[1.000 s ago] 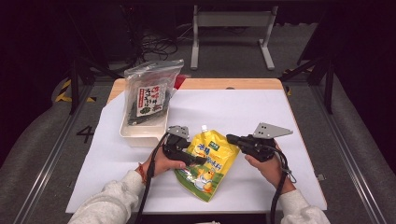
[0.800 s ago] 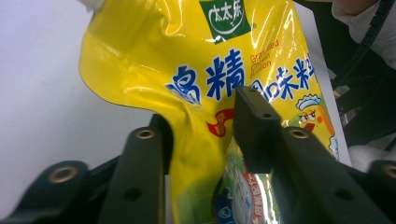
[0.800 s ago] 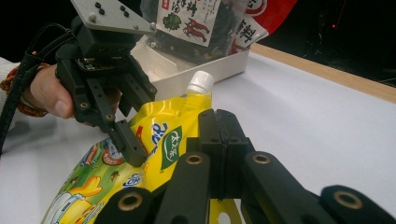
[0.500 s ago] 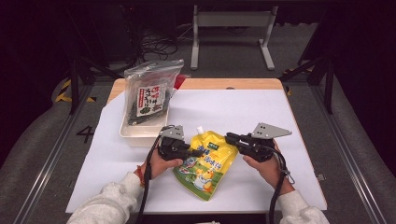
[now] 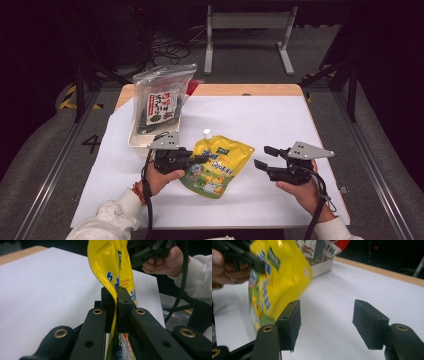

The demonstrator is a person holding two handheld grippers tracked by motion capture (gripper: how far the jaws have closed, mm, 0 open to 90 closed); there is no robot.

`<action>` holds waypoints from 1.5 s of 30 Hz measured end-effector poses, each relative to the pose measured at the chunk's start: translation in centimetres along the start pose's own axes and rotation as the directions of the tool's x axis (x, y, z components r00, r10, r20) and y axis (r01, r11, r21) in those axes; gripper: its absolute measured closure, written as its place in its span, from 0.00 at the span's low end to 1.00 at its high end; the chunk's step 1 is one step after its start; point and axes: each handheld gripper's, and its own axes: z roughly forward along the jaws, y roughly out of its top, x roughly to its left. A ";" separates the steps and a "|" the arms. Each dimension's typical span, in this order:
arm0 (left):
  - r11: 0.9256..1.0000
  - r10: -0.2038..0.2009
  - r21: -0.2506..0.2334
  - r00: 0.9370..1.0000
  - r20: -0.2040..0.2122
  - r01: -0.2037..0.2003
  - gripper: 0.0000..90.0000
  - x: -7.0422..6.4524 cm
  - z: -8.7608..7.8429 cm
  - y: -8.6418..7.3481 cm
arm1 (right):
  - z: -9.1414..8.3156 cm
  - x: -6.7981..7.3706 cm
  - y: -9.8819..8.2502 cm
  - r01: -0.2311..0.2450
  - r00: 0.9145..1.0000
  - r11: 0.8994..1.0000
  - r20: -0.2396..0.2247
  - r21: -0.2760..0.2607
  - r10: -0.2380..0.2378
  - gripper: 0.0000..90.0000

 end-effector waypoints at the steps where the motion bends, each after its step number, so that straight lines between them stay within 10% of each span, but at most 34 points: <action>1: 1.000 0.003 -0.008 1.000 -0.010 -0.003 0.96 0.0 -0.2 0.1 | -0.1 -0.1 -0.4 -0.009 1.000 1.000 0.003 0.015 0.008 0.42; 21: 0.989 0.052 -0.129 0.991 -0.121 -0.068 0.97 0.1 -5.7 1.9 | 0.7 0.9 -3.8 0.027 0.999 0.983 0.025 0.183 -0.032 0.34; 36: 0.968 0.080 -0.208 0.958 -0.275 -0.141 0.97 1.1 -11.7 3.4 | 1.7 1.7 -4.6 0.046 0.999 0.975 -0.018 0.219 -0.043 0.34; 45: 0.969 0.041 -0.215 0.939 -0.342 -0.120 0.97 3.1 -13.2 2.4 | 2.5 2.6 -4.8 0.088 0.996 0.965 -0.034 0.249 -0.082 0.33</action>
